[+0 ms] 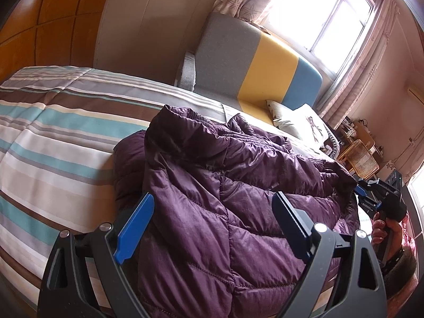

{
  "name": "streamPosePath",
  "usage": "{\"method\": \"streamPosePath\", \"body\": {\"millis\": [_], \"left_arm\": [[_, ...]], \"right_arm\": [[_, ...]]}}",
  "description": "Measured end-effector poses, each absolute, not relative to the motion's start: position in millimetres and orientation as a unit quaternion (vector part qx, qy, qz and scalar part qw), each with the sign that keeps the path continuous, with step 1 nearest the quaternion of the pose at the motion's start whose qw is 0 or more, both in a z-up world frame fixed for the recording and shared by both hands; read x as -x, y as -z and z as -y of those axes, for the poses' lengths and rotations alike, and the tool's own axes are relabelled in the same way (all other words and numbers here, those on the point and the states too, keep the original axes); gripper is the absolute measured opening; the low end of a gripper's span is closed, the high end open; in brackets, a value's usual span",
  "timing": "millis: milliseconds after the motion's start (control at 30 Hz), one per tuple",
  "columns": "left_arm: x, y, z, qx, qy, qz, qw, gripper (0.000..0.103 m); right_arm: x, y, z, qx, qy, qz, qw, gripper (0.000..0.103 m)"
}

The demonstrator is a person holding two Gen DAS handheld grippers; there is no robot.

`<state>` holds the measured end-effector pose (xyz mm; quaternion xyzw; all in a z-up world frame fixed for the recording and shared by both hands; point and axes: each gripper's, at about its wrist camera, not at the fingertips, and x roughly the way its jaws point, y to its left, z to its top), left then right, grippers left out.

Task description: Fold large clothes

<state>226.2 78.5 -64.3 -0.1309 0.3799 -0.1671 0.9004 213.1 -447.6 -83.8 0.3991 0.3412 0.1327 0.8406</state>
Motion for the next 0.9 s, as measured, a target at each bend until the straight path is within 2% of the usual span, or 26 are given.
{"method": "streamPosePath", "body": {"millis": [200,267,300,500,733,900], "left_arm": [[-227,64,-77,0.130,0.167,-0.384,0.899,0.090],[-227,66,-76,0.127,0.166,-0.389,0.897,0.090],[-227,67,-75,0.126,0.167,-0.392,0.896,0.090],[-227,69,-70,0.121,0.166,-0.397,0.895,0.090],[-227,61,-59,0.127,0.172,-0.396,0.893,0.090],[-228,53,-35,0.086,0.177,-0.388,0.900,0.090]], "right_arm": [[-214,84,450,-0.398,-0.129,-0.344,0.840,0.024],[-214,83,453,-0.391,-0.117,-0.347,0.845,0.048],[-213,80,454,-0.386,-0.107,-0.344,0.849,0.066],[-205,55,457,-0.334,-0.088,-0.324,0.881,0.067],[-201,35,418,-0.231,-0.081,-0.348,0.905,0.067],[-201,40,379,-0.152,-0.071,-0.376,0.911,0.067]]}}
